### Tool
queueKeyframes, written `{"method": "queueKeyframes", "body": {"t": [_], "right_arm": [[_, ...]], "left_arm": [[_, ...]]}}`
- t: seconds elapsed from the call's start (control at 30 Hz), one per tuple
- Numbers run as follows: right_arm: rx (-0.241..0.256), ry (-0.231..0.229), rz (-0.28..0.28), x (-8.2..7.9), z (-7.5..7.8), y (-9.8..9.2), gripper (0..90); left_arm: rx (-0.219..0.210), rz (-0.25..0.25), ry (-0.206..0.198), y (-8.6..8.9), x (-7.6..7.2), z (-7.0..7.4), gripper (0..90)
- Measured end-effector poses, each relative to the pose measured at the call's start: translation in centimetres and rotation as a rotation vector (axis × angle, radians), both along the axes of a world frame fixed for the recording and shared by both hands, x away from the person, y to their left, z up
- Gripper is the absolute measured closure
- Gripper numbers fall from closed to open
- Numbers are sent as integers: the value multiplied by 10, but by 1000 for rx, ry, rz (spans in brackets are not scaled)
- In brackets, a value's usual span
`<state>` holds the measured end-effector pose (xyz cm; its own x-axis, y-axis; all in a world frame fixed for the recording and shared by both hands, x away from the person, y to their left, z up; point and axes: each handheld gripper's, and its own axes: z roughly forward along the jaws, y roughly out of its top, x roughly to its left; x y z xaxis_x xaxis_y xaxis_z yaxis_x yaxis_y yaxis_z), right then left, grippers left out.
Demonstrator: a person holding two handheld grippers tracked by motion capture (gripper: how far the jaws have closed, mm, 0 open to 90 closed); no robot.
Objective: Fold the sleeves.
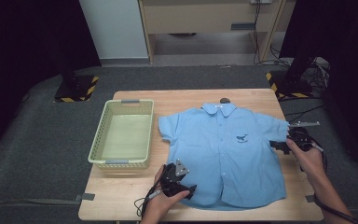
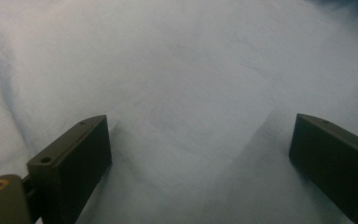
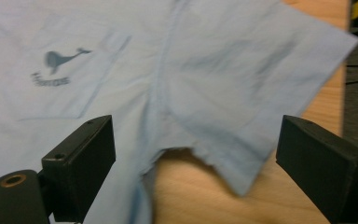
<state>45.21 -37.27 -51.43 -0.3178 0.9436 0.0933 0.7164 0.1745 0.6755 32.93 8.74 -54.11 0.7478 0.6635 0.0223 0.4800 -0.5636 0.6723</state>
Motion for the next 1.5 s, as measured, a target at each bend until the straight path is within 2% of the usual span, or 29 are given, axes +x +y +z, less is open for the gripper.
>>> {"method": "queueKeyframes", "body": {"t": [0.07,0.17,0.33,0.53,0.8,0.93,1.03,1.13,1.23,1.3,1.4,1.5], "right_arm": [[12,2,0,3,-1,-2,95],[6,1,-16,8,-2,-5,119],[44,5,-77,13,-2,-10,211],[56,12,-111,18,-8,-15,287],[31,23,-149,22,-20,-18,307],[4,-5,-155,24,-22,-13,297],[-35,-24,-156,24,-24,-7,309],[-58,-45,-150,24,-24,0,441],[-44,-61,-143,23,-24,3,633],[-23,-54,-127,24,-23,5,738],[-19,-49,-102,26,-23,8,841],[-24,-52,-101,26,-21,11,868]], "left_arm": [[-6,6,-7,1,-2,-1,37],[-16,8,-16,2,-3,-2,37],[-24,13,-23,2,-5,-3,37],[-31,16,-31,3,-6,-4,37],[-34,16,-32,3,-6,-4,37],[-35,17,-35,3,-7,-4,37],[-36,17,-35,3,-7,-4,37],[-35,16,-35,3,-7,-4,37],[-35,15,-35,3,-8,-4,37],[-34,13,-34,3,-8,-4,37],[-33,12,-34,2,-9,-4,37],[-33,11,-33,2,-9,-4,37]]}}
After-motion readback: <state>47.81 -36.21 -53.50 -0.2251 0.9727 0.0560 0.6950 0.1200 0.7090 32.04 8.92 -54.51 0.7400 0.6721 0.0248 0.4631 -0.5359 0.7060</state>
